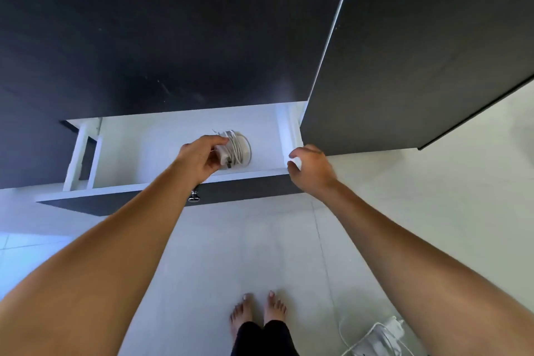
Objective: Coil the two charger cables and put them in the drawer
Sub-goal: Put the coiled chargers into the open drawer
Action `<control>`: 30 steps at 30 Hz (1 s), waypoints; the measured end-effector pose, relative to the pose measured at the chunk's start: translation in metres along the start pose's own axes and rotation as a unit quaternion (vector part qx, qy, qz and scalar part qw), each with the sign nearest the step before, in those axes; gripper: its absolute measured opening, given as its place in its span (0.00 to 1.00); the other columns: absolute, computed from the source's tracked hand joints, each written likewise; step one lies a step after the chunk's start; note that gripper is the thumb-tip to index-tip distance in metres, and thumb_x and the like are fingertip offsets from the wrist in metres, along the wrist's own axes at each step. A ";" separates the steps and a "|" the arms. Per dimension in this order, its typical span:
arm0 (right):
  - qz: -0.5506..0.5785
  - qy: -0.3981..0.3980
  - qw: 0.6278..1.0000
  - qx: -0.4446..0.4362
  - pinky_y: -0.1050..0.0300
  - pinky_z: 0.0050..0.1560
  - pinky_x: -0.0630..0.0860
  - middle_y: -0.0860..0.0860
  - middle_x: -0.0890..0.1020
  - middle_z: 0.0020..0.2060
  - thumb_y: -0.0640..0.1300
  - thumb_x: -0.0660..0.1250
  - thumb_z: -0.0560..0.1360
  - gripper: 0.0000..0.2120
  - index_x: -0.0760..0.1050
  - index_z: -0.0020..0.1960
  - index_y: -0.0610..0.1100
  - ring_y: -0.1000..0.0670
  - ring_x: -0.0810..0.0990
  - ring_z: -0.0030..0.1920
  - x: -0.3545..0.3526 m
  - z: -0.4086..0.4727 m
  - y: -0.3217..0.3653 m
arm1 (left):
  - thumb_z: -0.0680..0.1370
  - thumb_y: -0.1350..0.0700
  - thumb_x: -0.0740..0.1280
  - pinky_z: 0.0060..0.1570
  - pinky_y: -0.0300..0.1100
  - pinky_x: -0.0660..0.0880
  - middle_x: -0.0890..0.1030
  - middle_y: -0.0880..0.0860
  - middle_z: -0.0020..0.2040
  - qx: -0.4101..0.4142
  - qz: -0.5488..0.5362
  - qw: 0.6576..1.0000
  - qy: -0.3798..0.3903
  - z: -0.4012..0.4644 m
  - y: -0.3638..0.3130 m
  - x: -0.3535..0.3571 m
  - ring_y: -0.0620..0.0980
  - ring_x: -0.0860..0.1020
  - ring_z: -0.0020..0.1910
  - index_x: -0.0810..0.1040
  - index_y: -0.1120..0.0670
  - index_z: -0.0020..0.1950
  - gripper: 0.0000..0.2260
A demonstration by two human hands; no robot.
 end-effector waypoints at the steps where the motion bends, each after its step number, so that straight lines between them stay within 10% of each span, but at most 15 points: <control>1: -0.018 -0.009 1.000 -0.010 0.53 0.55 0.75 0.48 0.74 0.62 0.48 0.61 0.79 0.16 0.75 0.63 0.43 0.47 0.72 0.63 0.010 0.003 -0.006 | 0.71 0.65 0.70 0.38 0.47 0.81 0.80 0.60 0.47 0.003 0.004 1.000 -0.005 0.012 0.005 0.003 0.55 0.81 0.42 0.76 0.62 0.54 0.13; 8: -0.097 -0.084 0.989 -0.079 0.49 0.74 0.56 0.44 0.73 0.68 0.60 0.42 0.76 0.35 0.71 0.68 0.40 0.43 0.67 0.72 0.061 0.017 -0.029 | 0.69 0.64 0.74 0.26 0.39 0.77 0.79 0.59 0.44 0.006 0.071 0.997 -0.015 0.072 0.025 0.029 0.53 0.80 0.38 0.75 0.63 0.57 0.18; 15: -0.147 -0.218 0.960 -0.094 0.50 0.61 0.70 0.49 0.84 0.42 0.52 0.54 0.79 0.21 0.82 0.47 0.42 0.44 0.82 0.52 0.080 0.026 -0.036 | 0.66 0.61 0.76 0.52 0.52 0.80 0.81 0.61 0.47 0.034 0.223 0.973 -0.049 0.110 0.047 0.053 0.58 0.82 0.47 0.78 0.63 0.48 0.14; 30: -0.159 -0.224 0.957 -0.096 0.52 0.64 0.65 0.48 0.83 0.48 0.52 0.49 0.80 0.23 0.79 0.55 0.41 0.44 0.78 0.59 0.084 0.026 -0.036 | 0.59 0.56 0.69 0.52 0.55 0.77 0.78 0.60 0.38 0.008 0.364 0.931 0.000 0.162 0.077 0.051 0.56 0.78 0.39 0.74 0.56 0.37 0.10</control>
Point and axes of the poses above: each hand's wrist, its own z-axis towards the middle knuckle, its own x-axis out of the palm, y = z × x, the point moved 2 cm from there along z, towards the middle knuckle
